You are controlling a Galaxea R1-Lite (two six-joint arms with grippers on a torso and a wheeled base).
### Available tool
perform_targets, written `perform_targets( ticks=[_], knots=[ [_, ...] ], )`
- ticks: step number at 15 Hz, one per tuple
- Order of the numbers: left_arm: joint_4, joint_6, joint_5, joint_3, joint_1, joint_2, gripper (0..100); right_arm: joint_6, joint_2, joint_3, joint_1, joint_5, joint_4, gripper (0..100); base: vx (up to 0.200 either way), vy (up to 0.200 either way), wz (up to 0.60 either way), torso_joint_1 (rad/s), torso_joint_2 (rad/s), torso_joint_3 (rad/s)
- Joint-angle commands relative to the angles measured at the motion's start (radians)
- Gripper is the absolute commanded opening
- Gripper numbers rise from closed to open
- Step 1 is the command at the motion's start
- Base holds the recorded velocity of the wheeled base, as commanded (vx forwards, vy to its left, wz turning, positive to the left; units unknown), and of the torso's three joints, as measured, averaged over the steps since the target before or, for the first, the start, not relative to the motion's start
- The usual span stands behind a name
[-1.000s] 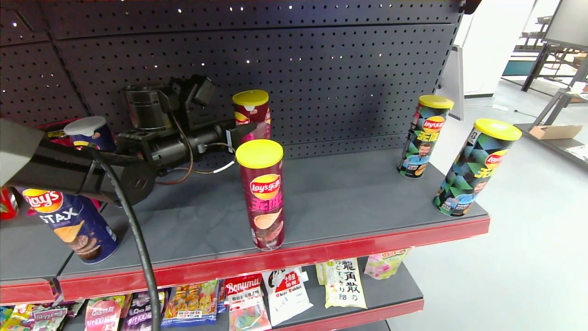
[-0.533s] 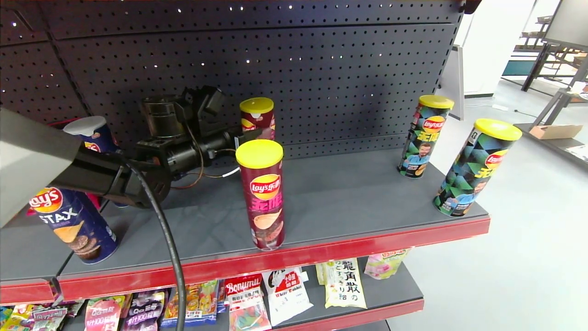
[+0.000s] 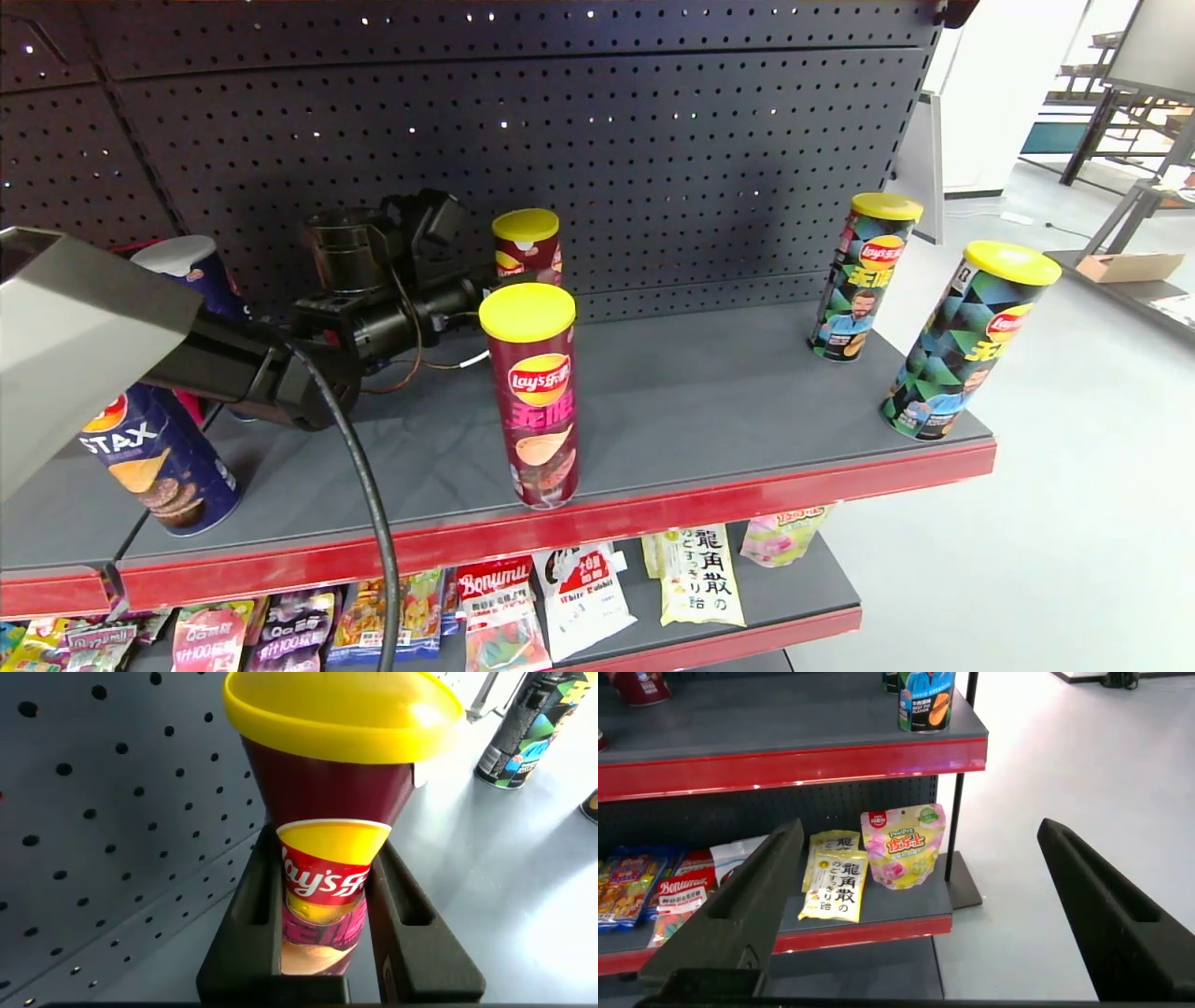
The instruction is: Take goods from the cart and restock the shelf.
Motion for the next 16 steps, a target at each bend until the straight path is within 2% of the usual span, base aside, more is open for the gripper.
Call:
perform_targets(
  ticks=[1, 8, 15, 16],
  knots=[
    [0.000, 0.000, -0.001, 0.006, 0.000, -0.001, 0, 0.000, 0.001, 0.000, 0.000, 0.000, 0.000, 100, 0.000, 0.000, 0.00, 0.000, 0.00, 0.000],
    [0.003, 0.003, -0.001, 0.066, 0.002, -0.019, 0, 0.000, 0.001, 0.000, 0.000, 0.000, 0.000, 100, 0.000, 0.000, 0.00, 0.000, 0.00, 0.000],
    [0.004, 0.006, -0.001, 0.070, 0.002, -0.024, 0, 0.000, 0.001, 0.000, 0.000, 0.000, 0.000, 100, 0.000, 0.000, 0.00, 0.000, 0.00, 0.000],
    [0.003, 0.004, -0.001, 0.069, 0.002, -0.024, 100, 0.000, 0.001, 0.000, 0.000, 0.000, 0.000, 100, 0.000, 0.000, 0.00, 0.000, 0.00, 0.000]
  ],
)
